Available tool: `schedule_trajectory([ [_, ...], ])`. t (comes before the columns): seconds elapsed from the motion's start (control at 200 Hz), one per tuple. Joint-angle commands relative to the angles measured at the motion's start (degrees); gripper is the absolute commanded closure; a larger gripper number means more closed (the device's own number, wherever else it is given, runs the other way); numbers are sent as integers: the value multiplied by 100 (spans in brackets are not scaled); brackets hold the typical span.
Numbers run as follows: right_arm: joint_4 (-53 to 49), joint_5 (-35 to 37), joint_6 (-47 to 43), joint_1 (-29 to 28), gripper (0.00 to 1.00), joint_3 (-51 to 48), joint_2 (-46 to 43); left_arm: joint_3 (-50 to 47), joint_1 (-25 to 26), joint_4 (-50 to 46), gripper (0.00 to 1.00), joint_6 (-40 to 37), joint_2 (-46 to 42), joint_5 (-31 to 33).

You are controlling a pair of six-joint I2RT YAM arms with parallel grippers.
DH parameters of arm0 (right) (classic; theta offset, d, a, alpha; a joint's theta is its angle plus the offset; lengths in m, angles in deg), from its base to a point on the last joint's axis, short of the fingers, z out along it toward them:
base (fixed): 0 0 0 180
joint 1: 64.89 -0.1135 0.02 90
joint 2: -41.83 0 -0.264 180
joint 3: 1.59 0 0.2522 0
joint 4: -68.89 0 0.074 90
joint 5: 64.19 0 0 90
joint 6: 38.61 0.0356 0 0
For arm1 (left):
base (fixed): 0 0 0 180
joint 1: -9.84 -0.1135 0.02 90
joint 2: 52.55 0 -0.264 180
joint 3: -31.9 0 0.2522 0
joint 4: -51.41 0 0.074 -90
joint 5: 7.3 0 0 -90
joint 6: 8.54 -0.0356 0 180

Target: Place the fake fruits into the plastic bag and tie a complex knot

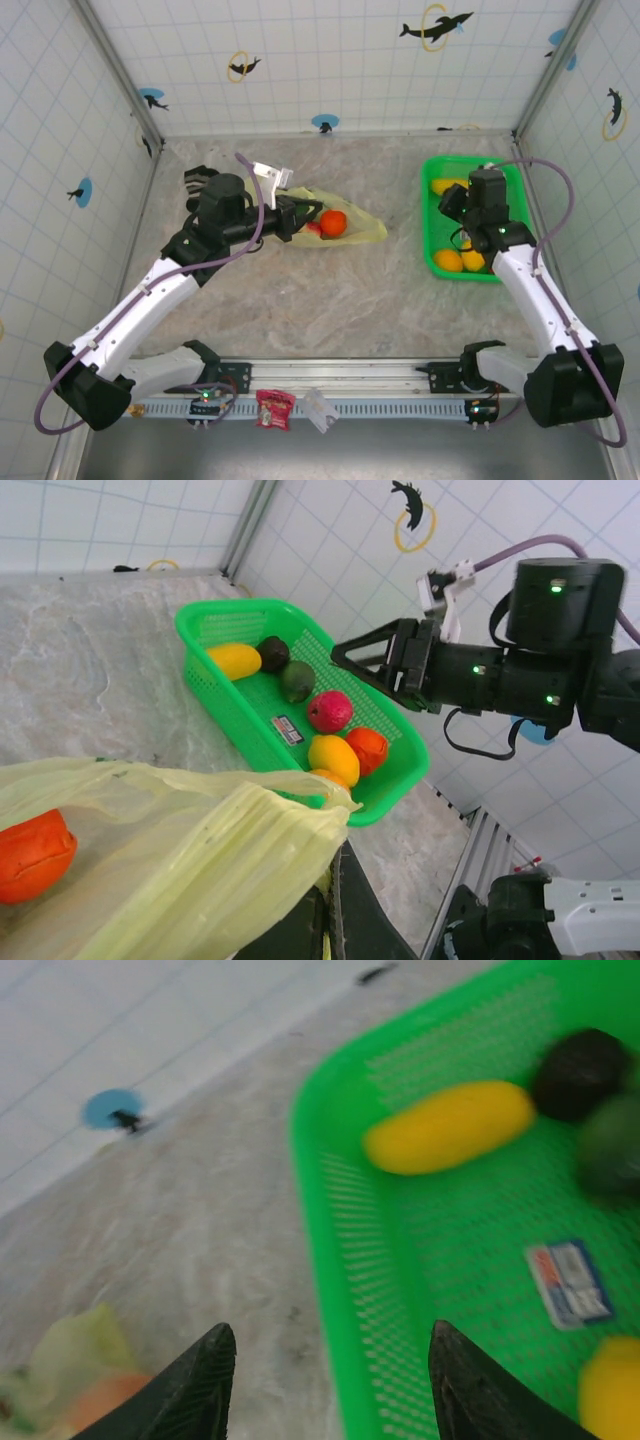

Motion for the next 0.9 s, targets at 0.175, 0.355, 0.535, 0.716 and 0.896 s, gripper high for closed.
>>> schedule_trajectory([
  [0.175, -1949, 705, 1495, 547, 36, 488, 767, 19, -2, -49, 100, -356, -139, -116],
  [0.355, -2433, 1069, 1662, 589, 24, 734, 1276, 26, -2, -59, 100, -383, -157, -151],
  [0.535, -2359, 811, 1810, 687, 9, 677, 1609, 16, -2, -59, 100, -402, -166, -125],
  [0.716, -2323, 464, 1982, 807, 9, 647, 2063, 7, -4, -68, 100, -406, -175, -92],
  [0.896, -2003, 233, 2105, 884, 12, 479, 2456, 7, -2, -67, 100, -385, -135, -56],
])
